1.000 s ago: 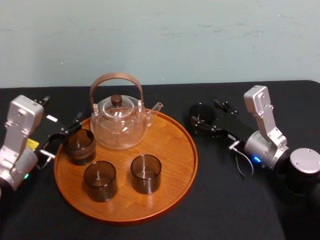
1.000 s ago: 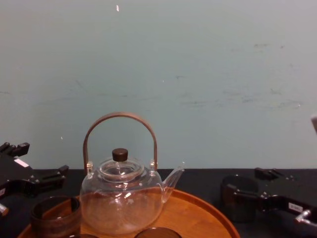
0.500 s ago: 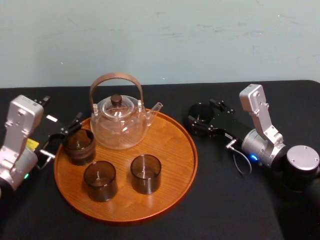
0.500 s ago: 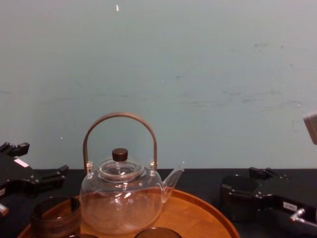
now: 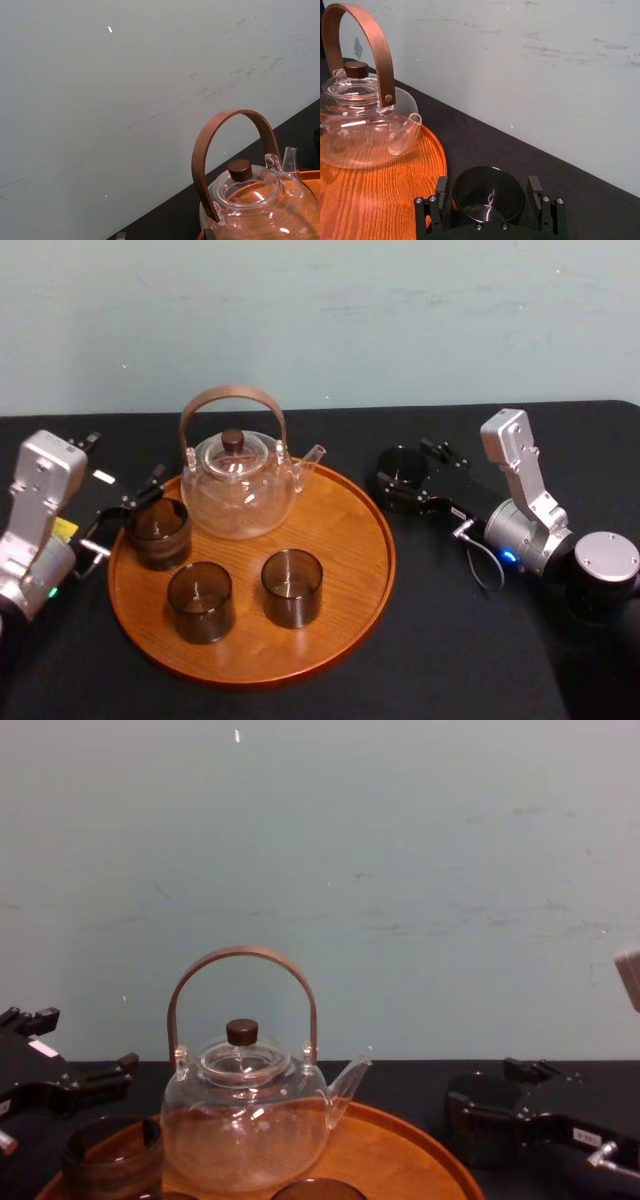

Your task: Pick up the glass from the table and place it on the tray.

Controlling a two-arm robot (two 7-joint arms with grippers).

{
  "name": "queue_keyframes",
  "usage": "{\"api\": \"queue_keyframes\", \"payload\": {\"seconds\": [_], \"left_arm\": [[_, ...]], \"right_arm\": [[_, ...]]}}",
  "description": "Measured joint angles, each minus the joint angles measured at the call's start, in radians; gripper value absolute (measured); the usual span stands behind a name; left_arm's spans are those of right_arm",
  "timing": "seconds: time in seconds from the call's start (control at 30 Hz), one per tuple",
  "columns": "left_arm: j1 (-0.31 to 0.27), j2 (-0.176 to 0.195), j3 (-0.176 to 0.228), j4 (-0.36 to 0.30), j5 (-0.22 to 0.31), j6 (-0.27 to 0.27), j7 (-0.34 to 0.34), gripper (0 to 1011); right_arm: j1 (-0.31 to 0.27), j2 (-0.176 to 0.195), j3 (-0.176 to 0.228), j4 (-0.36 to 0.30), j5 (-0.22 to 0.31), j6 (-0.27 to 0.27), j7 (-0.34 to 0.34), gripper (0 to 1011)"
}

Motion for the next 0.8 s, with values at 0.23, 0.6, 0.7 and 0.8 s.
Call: {"api": "queue_keyframes", "payload": {"seconds": [0.23,0.6,0.7,0.8], "left_arm": [[0.0,0.0,0.0,0.0,0.0,0.0,0.0,1001],[0.0,0.0,0.0,0.0,0.0,0.0,0.0,1001],[0.0,0.0,0.0,0.0,0.0,0.0,0.0,1001],[0.0,0.0,0.0,0.0,0.0,0.0,0.0,1001]], "right_arm": [[0.006,-0.007,0.006,0.023,0.012,0.002,0.007,1002],[0.006,-0.007,0.006,0.023,0.012,0.003,0.006,1002],[0.006,-0.007,0.006,0.023,0.012,0.003,0.007,1002],[0.006,-0.006,0.006,0.022,0.012,0.003,0.007,1002]]}}
